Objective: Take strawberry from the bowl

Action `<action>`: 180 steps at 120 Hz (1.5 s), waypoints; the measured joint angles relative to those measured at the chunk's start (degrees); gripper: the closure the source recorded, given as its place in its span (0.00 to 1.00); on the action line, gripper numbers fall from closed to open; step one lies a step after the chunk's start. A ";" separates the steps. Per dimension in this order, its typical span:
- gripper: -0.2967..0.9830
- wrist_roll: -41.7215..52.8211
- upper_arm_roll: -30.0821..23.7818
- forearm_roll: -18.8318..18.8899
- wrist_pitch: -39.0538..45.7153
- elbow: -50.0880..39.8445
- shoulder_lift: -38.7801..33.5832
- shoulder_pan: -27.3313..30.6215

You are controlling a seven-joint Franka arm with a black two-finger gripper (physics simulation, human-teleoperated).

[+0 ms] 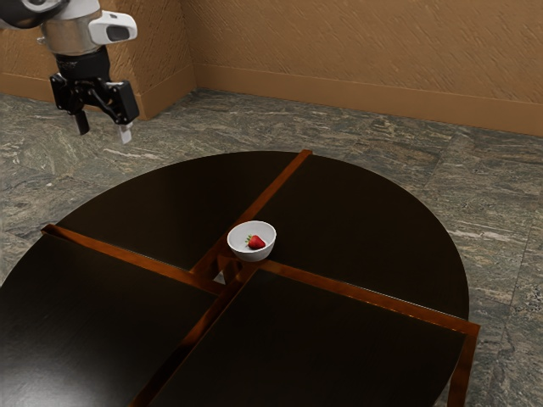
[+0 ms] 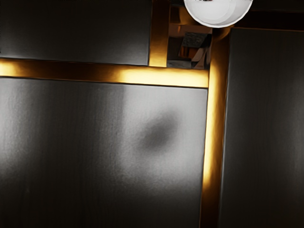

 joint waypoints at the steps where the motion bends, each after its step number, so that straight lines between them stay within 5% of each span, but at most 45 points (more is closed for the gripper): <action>1: 0.23 -0.06 0.00 0.00 0.03 0.00 0.00 0.00; 25: 0.23 -1.25 0.06 1.07 0.84 0.12 2.76 -1.03; 56: 0.23 1.47 -2.30 1.94 4.24 4.99 20.59 -7.05; 112: 0.23 26.42 -3.65 1.97 21.99 4.85 31.57 -6.00; 180: 0.30 55.88 -3.93 1.48 30.88 5.10 37.53 -4.43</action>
